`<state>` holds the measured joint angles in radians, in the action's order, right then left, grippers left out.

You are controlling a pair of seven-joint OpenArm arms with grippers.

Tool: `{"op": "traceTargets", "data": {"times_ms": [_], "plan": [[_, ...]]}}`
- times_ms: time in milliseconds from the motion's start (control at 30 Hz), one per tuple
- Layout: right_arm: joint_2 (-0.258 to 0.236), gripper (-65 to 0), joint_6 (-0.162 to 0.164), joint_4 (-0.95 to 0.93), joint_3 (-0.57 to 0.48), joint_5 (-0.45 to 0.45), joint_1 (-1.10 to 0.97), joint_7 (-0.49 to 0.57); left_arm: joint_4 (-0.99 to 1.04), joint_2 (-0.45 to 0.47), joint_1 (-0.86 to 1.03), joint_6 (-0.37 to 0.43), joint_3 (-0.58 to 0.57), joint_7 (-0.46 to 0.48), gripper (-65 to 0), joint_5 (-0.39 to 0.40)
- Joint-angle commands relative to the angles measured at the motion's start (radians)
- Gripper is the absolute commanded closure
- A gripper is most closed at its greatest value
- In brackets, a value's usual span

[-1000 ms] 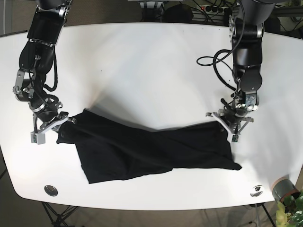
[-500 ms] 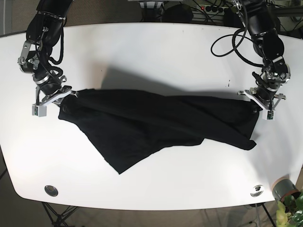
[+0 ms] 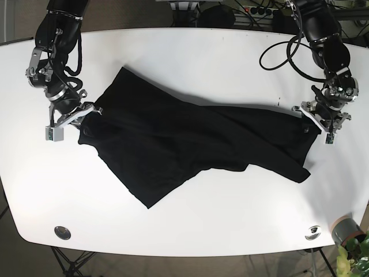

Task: Fold the T-shirt properly
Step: 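Move the left gripper along the shirt and grasp its other corner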

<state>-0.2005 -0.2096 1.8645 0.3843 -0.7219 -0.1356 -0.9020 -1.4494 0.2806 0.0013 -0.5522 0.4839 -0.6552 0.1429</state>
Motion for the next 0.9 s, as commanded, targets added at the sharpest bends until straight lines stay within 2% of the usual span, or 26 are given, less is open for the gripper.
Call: {"op": "traceTargets", "data": {"times_ms": [0, 533, 600, 733, 800, 867], "plan": [[-0.003, -1.9, -0.009, 0.019, 0.002, -0.017, 0.015, 0.025, -0.014, 0.015, -0.014, -0.002, 0.006, 0.018, -27.1, 0.010], [0.002, -1.9, -0.009, 0.020, 0.000, -0.017, 0.012, 0.025, -0.150, 0.012, -0.028, -0.012, 0.008, 0.012, -28.3, 0.016], [0.002, -1.9, -0.009, 0.020, 0.000, -0.017, 0.012, 0.025, -0.133, 0.012, -0.090, 0.002, 0.005, 0.012, -35.7, 0.008], [0.003, -1.9, -0.009, 0.019, 0.000, -0.017, 0.015, 0.025, -0.006, 0.012, -0.203, 0.123, -0.020, 0.012, -53.9, 0.007], [0.003, -1.9, -0.009, 0.019, 0.000, -0.017, 0.015, 0.025, 0.060, 0.016, -0.261, 0.176, -0.035, 0.012, -54.7, 0.007], [0.003, -1.9, -0.009, 0.017, 0.000, -0.017, 0.018, 0.025, 0.144, 0.018, -0.326, 0.192, -0.043, 0.016, -53.8, 0.008]]}}
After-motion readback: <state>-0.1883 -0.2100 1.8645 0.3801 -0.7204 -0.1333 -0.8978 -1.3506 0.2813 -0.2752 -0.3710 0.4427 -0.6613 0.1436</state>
